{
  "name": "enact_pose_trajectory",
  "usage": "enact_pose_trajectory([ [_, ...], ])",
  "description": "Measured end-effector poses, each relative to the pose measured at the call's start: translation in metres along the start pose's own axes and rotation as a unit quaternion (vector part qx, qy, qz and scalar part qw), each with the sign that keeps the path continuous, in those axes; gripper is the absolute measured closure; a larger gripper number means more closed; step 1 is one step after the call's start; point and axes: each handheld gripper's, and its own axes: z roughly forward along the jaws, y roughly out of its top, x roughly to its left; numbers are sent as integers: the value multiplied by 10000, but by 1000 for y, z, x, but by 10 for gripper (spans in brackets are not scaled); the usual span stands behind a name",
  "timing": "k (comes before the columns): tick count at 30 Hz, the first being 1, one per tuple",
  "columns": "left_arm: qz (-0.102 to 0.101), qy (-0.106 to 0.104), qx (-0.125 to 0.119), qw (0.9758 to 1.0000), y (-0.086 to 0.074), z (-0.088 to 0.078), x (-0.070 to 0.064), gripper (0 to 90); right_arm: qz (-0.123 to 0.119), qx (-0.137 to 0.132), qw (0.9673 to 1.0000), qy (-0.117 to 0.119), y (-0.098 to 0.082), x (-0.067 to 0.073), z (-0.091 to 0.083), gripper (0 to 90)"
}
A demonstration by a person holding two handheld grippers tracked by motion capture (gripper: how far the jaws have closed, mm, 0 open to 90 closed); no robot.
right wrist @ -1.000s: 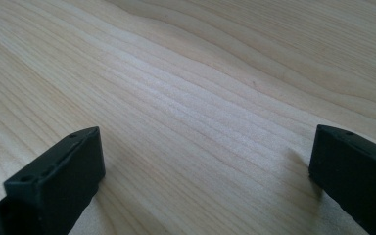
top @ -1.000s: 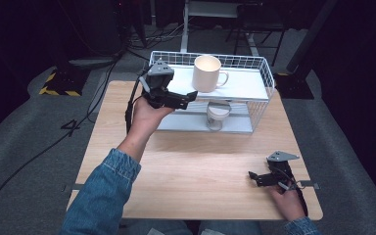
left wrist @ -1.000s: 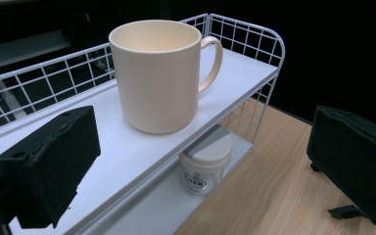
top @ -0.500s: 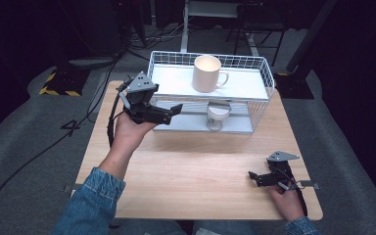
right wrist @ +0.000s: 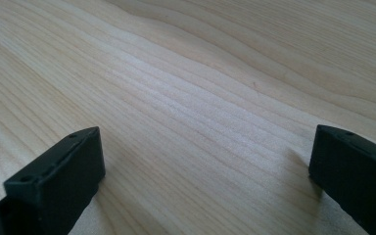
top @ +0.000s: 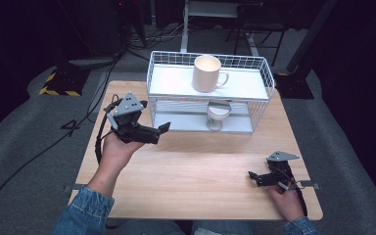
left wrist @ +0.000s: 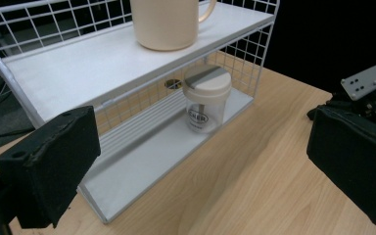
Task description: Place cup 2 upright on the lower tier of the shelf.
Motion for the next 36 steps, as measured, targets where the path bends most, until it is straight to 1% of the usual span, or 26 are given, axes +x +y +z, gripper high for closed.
enact_pose_trajectory([
  [2,0,5,17,10000,-7,-1,-1,0,0,0,10000,0,0,0,0,2],
  [3,-18,-22,-7,10000,-16,-3,-1,0,2,0,10000,0,0,0,0,2],
  [4,-18,-22,-7,10000,-16,-3,-1,0,2,0,10000,0,0,0,0,2],
  [6,-43,-1,-29,10000,-24,-4,-1,0,1,1,10000,0,0,0,0,2],
  [11,-12,52,-8,10000,-45,-7,-2,0,1,-1,10000,0,0,0,0,2],
  [13,-16,24,-13,10000,-55,-7,-2,0,1,0,10000,0,0,0,0,2],
  [16,-102,-30,21,9999,-71,-5,-1,0,1,-1,10000,0,0,0,0,2],
  [20,-115,31,51,9999,-93,-4,-3,0,2,-1,10000,1,0,0,0,2],
  [21,-84,45,35,9999,-99,-4,-4,0,2,0,10000,0,0,0,0,2],
  [23,-171,-28,1,9999,-111,-3,-5,0,1,0,10000,1,0,0,0,2],
  [26,-141,-3,132,9998,-126,1,-7,0,1,-1,10000,1,0,0,0,2],
  [27,-84,64,227,9997,-133,3,-8,0,0,-2,10000,0,0,0,0,2],
  [28,-84,64,227,9997,-133,3,-8,0,0,-2,10000,0,0,0,0,2],
  [29,-90,80,250,9996,-136,4,-9,0,2,0,10000,1,0,0,0,2],
  [31,-153,58,350,9993,-142,7,-11,0,2,-1,10000,0,0,0,0,2],
  [32,-143,66,393,9991,-145,8,-11,0,2,0,10000,0,0,0,0,2],
  [33,-199,83,447,9988,-151,11,-12,0,0,-1,10000,0,0,0,0,2],
  [34,-199,83,447,9988,-151,11,-12,0,0,-1,10000,0,0,0,0,2],
  [36,-347,80,514,9980,-159,14,-12,0,1,-1,10000,0,0,0,0,3],
])
